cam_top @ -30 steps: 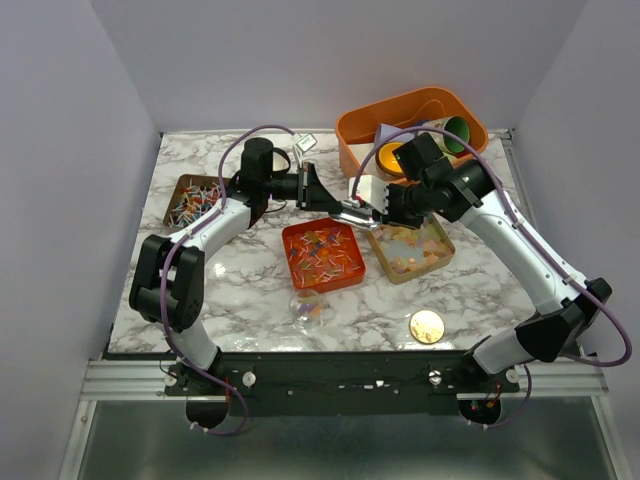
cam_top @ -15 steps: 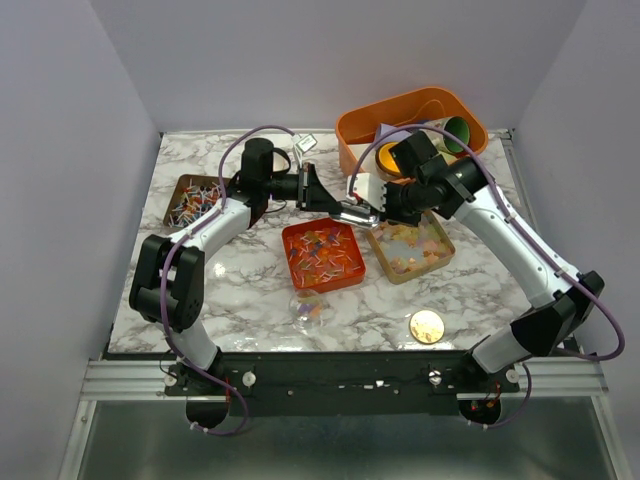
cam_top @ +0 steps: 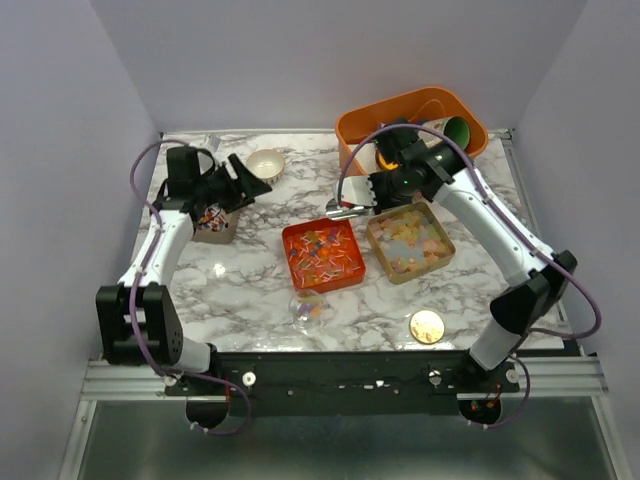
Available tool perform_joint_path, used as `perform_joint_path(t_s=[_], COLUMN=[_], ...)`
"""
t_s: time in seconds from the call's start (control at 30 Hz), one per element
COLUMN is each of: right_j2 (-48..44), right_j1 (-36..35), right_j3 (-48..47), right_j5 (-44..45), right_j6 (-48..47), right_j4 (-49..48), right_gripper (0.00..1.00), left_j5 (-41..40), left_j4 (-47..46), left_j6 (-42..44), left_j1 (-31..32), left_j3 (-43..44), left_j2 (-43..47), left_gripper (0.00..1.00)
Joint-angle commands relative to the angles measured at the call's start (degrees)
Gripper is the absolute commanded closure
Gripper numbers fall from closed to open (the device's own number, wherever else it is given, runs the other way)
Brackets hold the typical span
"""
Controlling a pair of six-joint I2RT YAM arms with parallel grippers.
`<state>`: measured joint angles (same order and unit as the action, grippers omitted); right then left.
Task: Pack the candies
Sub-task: Scoop the fake candies from the storage box.
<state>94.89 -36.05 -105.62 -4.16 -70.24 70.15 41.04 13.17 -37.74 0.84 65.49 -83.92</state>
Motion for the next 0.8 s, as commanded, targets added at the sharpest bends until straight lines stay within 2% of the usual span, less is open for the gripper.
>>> perform_joint_path(t_s=[0.0,0.17,0.27,0.3,0.37,0.4,0.43,0.6,0.77], right_j2=[10.3,16.8,18.9,20.1,21.6,22.3,23.5,23.9,22.4], right_j1=[-2.3,-4.2,-4.7,-4.8,-5.0,-5.3,-5.5,-7.4,-9.4], right_j3=[-5.8,-5.0,-1.4,0.3,0.5,0.4,0.4,5.7,13.5], right_j5=[13.1,23.4,28.1,29.6,32.6,33.5,34.8,39.9,43.2], right_j6=[-19.3,-31.1,-38.1,-41.1,-43.1,-44.7,-45.5,-53.1,-56.7], right_j4=[-0.4,-6.7,-14.6,-18.3,-20.2,-21.4,-22.2,-32.2,-37.4], right_gripper=[0.99,0.99,0.99,0.99,0.99,0.99,0.99,0.99,0.99], left_j5=[-15.7,-15.9,-14.1,-13.4,-13.0,-12.7,-12.3,-10.9,-9.6], left_j4=[12.1,6.3,1.0,-0.1,-1.7,-2.0,-2.5,-5.6,-9.9], left_j6=[1.5,-4.8,-9.4,-10.2,-10.9,-11.1,-11.3,-14.4,-16.8], left_j1=[-0.4,-0.3,-0.3,-0.3,-0.3,-0.3,-0.3,-0.2,1.4], left_j3=[-12.2,-24.2,-30.9,-32.1,-34.3,-34.6,-35.1,-35.8,-36.1], left_j2=[7.9,13.8,14.7,14.7,14.3,14.0,13.3,10.1,6.7], left_gripper=[0.23,0.33,0.48,0.63,0.8,0.95,1.0,1.0,1.0])
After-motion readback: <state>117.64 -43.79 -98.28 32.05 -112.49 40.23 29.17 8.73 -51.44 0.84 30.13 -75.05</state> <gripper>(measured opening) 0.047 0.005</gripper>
